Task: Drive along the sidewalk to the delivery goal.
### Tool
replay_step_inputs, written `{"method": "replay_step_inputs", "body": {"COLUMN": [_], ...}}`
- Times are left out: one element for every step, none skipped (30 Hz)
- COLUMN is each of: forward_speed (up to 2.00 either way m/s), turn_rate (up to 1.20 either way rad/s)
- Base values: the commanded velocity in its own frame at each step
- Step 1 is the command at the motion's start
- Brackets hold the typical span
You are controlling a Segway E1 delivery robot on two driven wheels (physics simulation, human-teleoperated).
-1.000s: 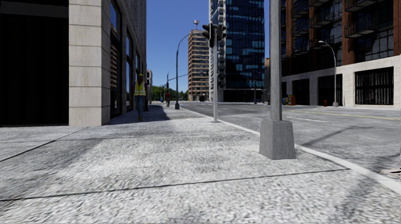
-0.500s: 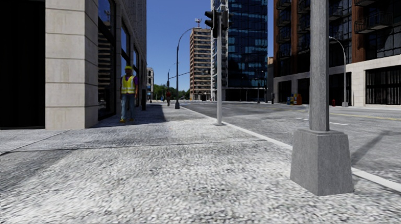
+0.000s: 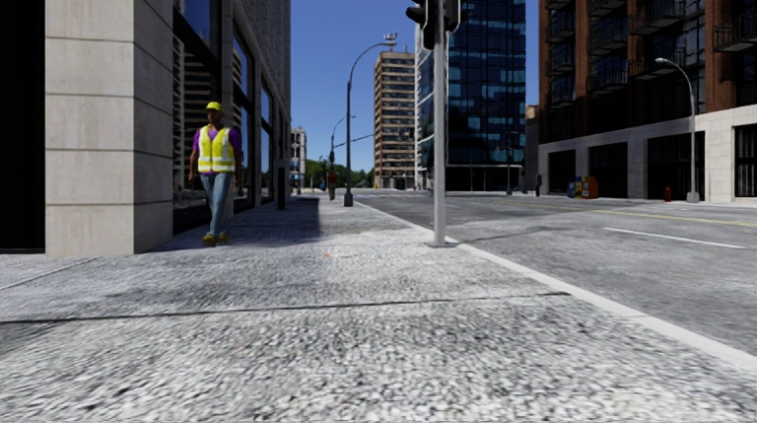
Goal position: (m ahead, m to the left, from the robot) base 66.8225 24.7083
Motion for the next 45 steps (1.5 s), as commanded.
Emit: {"method": "replay_step_inputs", "body": {"forward_speed": [2.0,2.0,2.0,2.0,2.0,2.0,2.0,2.0,2.0,2.0,2.0,2.0,2.0,2.0,2.0,2.0,2.0,2.0,2.0,2.0,2.0,2.0,2.0,2.0,2.0,2.0,2.0,2.0,2.0,2.0,2.0,2.0,2.0,2.0,2.0,2.0,2.0,2.0,2.0,2.0,2.0,2.0,2.0,2.0,2.0], "turn_rate": [0.28,0.28,0.28,0.28,0.28,0.28,0.28,0.28,0.28,0.28,0.28,0.28,0.28,0.28,0.28,0.28,0.28,0.28,0.28,0.28,0.28,0.28,0.28,0.28,0.28,0.28,0.27,0.27,0.25,0.22,0.17,0.17,0.02,0.0,0.0,0.0,0.0,0.0,0.0,0.0,0.0,0.0,0.0,0.0,0.0]}}
